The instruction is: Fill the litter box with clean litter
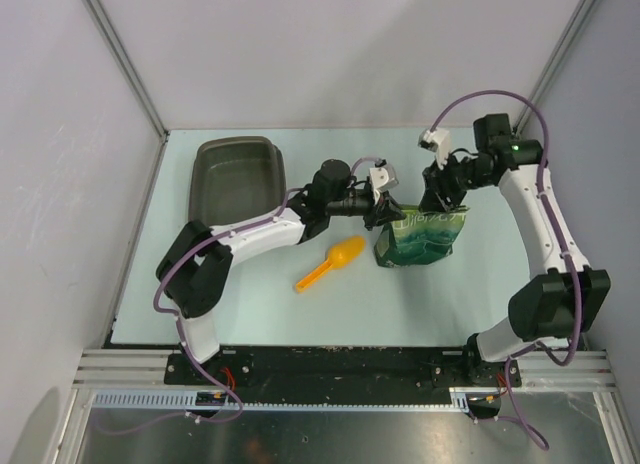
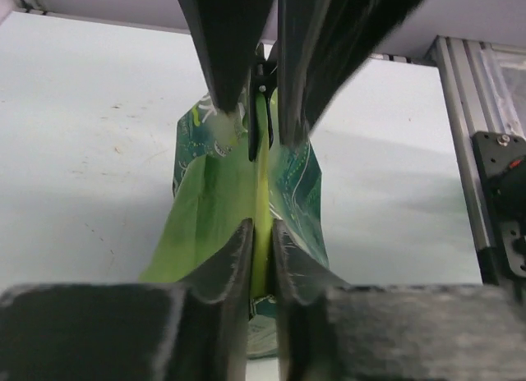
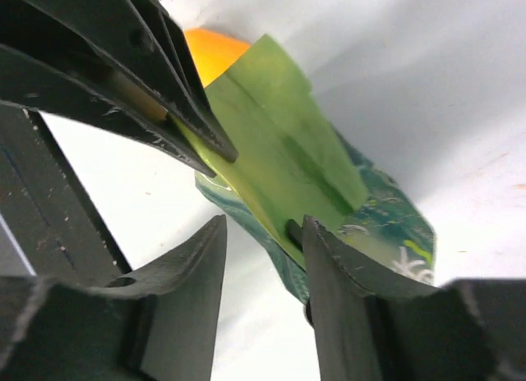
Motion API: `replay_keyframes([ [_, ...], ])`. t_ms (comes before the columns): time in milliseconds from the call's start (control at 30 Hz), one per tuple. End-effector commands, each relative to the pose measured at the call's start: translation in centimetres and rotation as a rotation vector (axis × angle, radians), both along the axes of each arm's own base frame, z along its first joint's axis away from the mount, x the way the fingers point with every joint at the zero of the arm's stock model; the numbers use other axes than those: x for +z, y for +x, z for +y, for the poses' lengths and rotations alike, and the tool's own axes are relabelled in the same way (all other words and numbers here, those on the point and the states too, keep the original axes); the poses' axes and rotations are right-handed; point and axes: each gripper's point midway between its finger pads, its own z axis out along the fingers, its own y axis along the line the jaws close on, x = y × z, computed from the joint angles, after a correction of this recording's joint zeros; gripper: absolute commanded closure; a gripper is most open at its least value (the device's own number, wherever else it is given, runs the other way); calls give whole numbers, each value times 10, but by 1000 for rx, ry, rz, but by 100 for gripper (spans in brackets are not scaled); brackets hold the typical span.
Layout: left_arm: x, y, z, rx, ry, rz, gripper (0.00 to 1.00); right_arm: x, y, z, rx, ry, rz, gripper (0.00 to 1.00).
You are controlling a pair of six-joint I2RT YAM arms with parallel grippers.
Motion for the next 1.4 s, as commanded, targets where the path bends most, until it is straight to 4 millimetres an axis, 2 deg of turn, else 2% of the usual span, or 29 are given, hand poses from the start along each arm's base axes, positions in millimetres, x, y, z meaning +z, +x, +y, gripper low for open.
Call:
replay_keyframes([
  [0, 23, -23, 2, -103, -48, 14, 93, 59, -4, 4, -22, 65, -139, 47],
  [33, 23, -24, 5, -103, -41, 10, 100, 60, -4, 3, -26, 67, -145, 43],
  [67, 30, -22, 12, -101, -45, -21, 100, 65, -3, 2, -31, 67, -181, 36],
  [133, 32, -25, 22, -113, -36, -10, 100, 59, -2, -2, -44, 60, -194, 30],
  [200, 38, -23, 38, -94, -38, 14, 100, 62, 3, -3, -57, 64, -235, 26],
  [400, 32, -32, 72, -70, -9, 82, 100, 50, 21, -3, -109, 70, -203, 27],
  [567, 25, -32, 94, -49, 2, 148, 100, 51, 31, 2, -91, 89, -225, 27],
  [733, 31, -39, 116, -34, 26, 145, 100, 51, 31, 23, -30, 96, -225, 27],
  [867, 40, -44, 125, -44, 22, 131, 100, 47, 26, 40, 27, 101, -196, 27],
  [1000, 36, -57, 137, -24, 47, 161, 100, 46, 21, 56, 67, 157, -153, 27],
  [1067, 33, -57, 146, 4, 57, 169, 100, 39, 16, 64, 98, 147, -136, 27],
  [1200, 34, -34, 170, 129, 78, 135, 100, 28, 8, 77, 165, 113, -142, 27],
  [1233, 44, -37, 172, 99, 62, 122, 100, 26, 5, 82, 184, 108, -141, 27],
  [1333, 51, -37, 195, 112, 102, 96, 100, 23, 5, 90, 207, 99, -142, 27],
  [1367, 47, -44, 200, 101, 112, 115, 100, 23, 3, 97, 222, 102, -147, 27],
])
